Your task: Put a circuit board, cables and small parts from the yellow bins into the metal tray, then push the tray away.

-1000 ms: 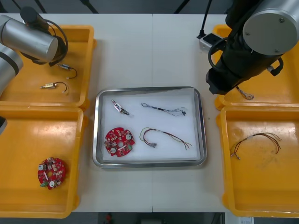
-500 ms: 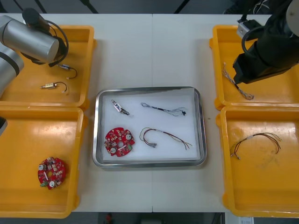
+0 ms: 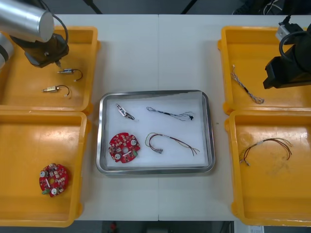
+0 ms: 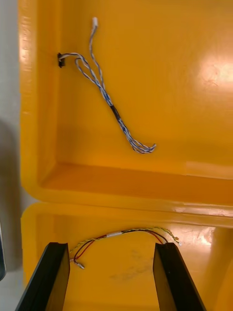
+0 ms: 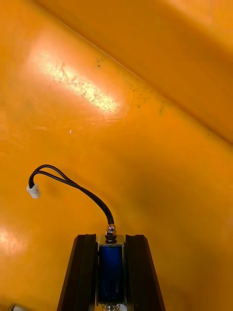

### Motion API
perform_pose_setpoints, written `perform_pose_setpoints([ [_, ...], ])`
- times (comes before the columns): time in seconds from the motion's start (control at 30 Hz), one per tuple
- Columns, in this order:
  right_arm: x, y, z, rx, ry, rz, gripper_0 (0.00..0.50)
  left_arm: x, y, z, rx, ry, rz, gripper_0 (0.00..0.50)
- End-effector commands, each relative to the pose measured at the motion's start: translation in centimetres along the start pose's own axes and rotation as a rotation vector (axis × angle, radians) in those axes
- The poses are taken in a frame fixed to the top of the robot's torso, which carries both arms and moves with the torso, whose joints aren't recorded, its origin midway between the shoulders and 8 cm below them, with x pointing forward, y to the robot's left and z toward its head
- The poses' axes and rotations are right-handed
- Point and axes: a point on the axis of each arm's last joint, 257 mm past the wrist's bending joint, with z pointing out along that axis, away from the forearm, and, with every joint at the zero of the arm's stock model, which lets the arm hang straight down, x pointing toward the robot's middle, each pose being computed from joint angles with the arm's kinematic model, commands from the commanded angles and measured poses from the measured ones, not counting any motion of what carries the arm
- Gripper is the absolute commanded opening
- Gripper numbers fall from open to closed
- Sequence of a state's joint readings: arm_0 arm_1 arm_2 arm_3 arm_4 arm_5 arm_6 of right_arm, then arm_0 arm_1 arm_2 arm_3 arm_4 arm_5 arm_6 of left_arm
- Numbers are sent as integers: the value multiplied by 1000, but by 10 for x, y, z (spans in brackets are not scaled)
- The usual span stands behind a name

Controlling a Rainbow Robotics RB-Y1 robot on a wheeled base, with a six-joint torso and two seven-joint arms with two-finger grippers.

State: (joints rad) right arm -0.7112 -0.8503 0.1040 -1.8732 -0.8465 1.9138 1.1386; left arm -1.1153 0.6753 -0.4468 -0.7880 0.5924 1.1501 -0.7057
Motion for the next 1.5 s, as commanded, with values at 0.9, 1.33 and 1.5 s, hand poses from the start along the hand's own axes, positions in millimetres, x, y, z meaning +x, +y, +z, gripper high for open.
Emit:
perform_pose_setpoints([
  [0.9,51,-93,9,79,25,252,500,22,-33,-154,16,198,-188,0],
  [1.33,50,-88,8,54,19,258,500,86,-70,-165,58,232,-306,0],
  [1.5,44,-78,9,-17,-10,308,500,122,-80,-159,30,221,-297,0],
])
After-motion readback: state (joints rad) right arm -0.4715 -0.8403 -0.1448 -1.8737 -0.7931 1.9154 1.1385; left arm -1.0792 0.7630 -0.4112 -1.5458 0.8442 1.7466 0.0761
